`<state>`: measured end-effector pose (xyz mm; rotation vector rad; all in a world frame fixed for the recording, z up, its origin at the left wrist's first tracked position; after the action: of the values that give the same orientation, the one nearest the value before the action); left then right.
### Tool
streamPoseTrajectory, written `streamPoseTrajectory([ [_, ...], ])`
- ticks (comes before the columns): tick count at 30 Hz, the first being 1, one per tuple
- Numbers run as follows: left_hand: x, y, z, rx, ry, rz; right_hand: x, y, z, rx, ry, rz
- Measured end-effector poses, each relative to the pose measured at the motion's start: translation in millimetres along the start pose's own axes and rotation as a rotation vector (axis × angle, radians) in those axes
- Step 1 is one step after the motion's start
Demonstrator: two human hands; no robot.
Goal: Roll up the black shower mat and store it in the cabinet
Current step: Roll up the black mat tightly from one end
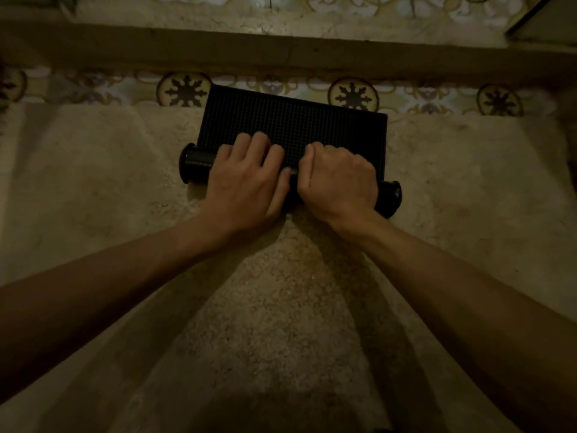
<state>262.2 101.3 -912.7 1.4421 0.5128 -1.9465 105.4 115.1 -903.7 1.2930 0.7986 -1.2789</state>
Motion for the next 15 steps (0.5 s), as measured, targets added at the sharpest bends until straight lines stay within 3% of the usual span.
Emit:
streamPoseTrajectory([
  [5, 7.5, 12.9, 10.2, 0.132, 0.014, 0.022, 1.3, -1.9, 0.2, 0.03, -0.044, -0.025],
  [10, 10.3, 22.3, 37.7, 0.095, 0.029, -0.066, 5.4, -3.6, -1.0, 0.062, -0.119, -0.1],
  [15, 9.1, 23.1, 42.8, 0.032, 0.0, -0.079, 4.0, -5.8, 28.6, 0.041, -0.002, -0.033],
])
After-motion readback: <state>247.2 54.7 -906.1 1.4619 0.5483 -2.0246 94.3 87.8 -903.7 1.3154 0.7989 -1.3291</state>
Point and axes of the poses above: each hand's wrist, its own z-axis towards the middle knuckle, its own x-axis out of the palm, y = z × x, the point moved 1 cm from there along z, towards the middle knuckle, and after that the axes turned 13 degrees about x, right-handed, at the moved point
